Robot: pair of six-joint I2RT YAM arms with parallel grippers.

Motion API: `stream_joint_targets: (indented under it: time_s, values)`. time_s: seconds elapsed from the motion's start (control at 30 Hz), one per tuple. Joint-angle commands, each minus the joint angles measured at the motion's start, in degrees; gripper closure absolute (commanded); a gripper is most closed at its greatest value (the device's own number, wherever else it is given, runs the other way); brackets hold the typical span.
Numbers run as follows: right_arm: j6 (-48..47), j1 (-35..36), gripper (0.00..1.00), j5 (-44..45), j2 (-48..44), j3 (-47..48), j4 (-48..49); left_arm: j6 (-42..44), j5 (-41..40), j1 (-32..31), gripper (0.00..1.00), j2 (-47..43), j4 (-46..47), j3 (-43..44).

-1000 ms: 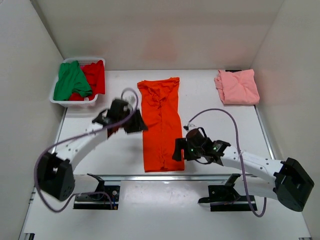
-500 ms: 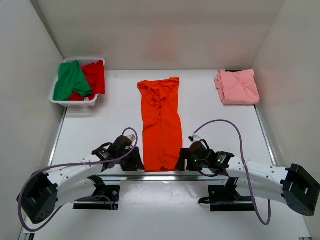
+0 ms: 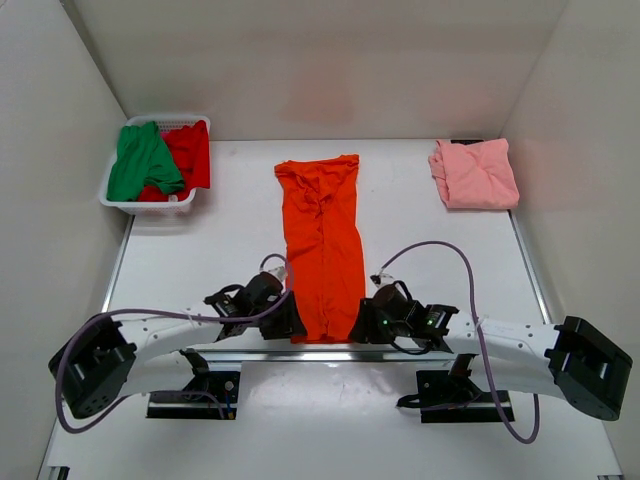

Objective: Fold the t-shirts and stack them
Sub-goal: Grab the bottom of the folded rectangular tshirt with both arms, then fold the folded rectangular tshirt in 1/3 of the way

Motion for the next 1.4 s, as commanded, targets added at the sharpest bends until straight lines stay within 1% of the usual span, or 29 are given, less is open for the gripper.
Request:
stream_joint_targets:
  time_s: [0.0, 0.03, 0.07, 0.1, 0.13, 0.23, 0.43, 0.5, 0.6, 0.67, 0.7, 0.77, 0.8, 0.83, 0.87, 0.9, 0.93, 0.97, 1.0, 1.07, 1.2, 1.33, 1.37]
  values:
    - [0.19, -0.26, 0.68, -0.34, 0.2, -1.88, -1.04, -1.05, -4.18, -3.11, 0.43, 4.82, 0.5, 0.94]
    - [0.36, -0.35, 0.73, -0.69, 0.46, -2.14, -1.56, -1.06, -4.19, -3.47, 0.48, 6.05, 0.5, 1.55]
    - [-0.16, -0.35, 0.84, -0.79, 0.12, -2.06, -1.39, -1.06, -3.84, -4.17, 0.55, 6.32, 0.94, 1.12]
    - [-0.34, -0.43, 0.97, -1.31, 0.64, -2.14, -1.3, -1.06, -3.75, -4.09, 0.82, 6.94, 0.86, 1.03]
    - [-0.26, -0.26, 1.0, -1.49, 0.47, -1.97, -2.0, -0.71, -2.62, -4.26, 0.92, 6.94, 0.68, 0.68]
    - [-0.61, 1.14, 1.0, -2.02, -0.41, -1.88, -3.67, 0.34, -1.99, -3.92, 1.0, 3.88, -3.87, -0.63]
    - [0.89, 4.92, 0.99, -4.48, -4.27, -3.2, -5.78, 1.49, 0.99, -3.39, 1.0, -5.79, -12.84, -2.93]
    - [0.62, 5.8, 1.0, -4.83, -4.72, -2.33, -7.18, 1.49, 1.44, -4.18, 1.0, -6.85, -14.95, -3.01]
    - [-1.21, 6.07, 1.0, -6.76, -4.72, 0.39, -9.21, 0.87, 3.8, -4.18, 1.0, -7.73, -15.49, -2.84]
    - [-2.79, 4.93, 1.0, -8.69, -3.85, 1.89, -10.26, 1.92, 4.69, -3.57, 1.0, -8.52, -16.19, -1.18]
    - [-4.2, 3.53, 1.0, -9.65, -4.27, 4.16, -11.14, 2.53, 4.95, -2.34, 1.0, -8.27, -17.41, 0.57]
    - [-6.66, 0.37, 1.0, -11.41, -3.49, 6.99, -12.9, 5.07, 5.83, 0.91, 1.0, -8.09, -19.0, 3.3]
    - [-8.76, -2.25, 1.0, -13.07, -2.88, 9.08, -13.95, 6.83, 6.79, 3.7, 1.0, -8.0, -19.96, 6.01]
    - [-11.22, -3.85, 1.0, -13.79, -2.44, 10.85, -14.39, 7.89, 7.23, 6.6, 1.0, -7.3, -20.67, 7.17]
    - [-12.03, -7.52, 1.0, -16.32, -1.56, 11.99, -14.75, 9.9, 8.11, 9.68, 1.0, -6.25, -21.37, 9.27]
    - [-14.9, -10.77, 1.0, -18.34, -0.07, 13.83, -15.36, 11.66, 8.9, 10.93, 1.0, -4.07, -21.73, 11.82]
    - [-17.37, -14.2, 1.0, -20.19, 0.64, 15.5, -16.06, 13.6, 10.21, 13.81, 1.0, -3.09, -21.3, 12.97]
    - [-18.61, -15.45, 1.0, -21.08, 2.38, 15.96, -16.42, 14.66, 10.92, 16.45, 0.99, -0.64, -21.55, 14.99]
    - [-20.63, -18.6, 1.0, -22.83, 4.14, 18.48, -16.85, 15.97, 12.58, 17.52, 0.98, 0.6, -21.21, 16.92]
    - [-24.58, -22.82, 1.0, -24.77, 7.39, 22.44, -17.73, 17.91, 13.74, 20.68, 0.97, 6.12, -20.77, 20.43]
    - [-28.46, -26.62, 1.0, -26.97, 15.21, 28.43, -18.61, 20.9, 14.79, 23.07, 0.96, 15.35, -21.12, 28.87]
    - [-30.83, -30.05, 1.0, -28.38, 22.51, 35.1, -18.0, 22.14, 16.64, 26.4, 0.97, 21.43, -20.76, 35.2]
    - [-31.45, -31.19, 1.0, -28.21, 23.57, 37.38, -18.18, 22.49, 16.82, 27.37, 0.96, 22.92, -20.42, 36.0]
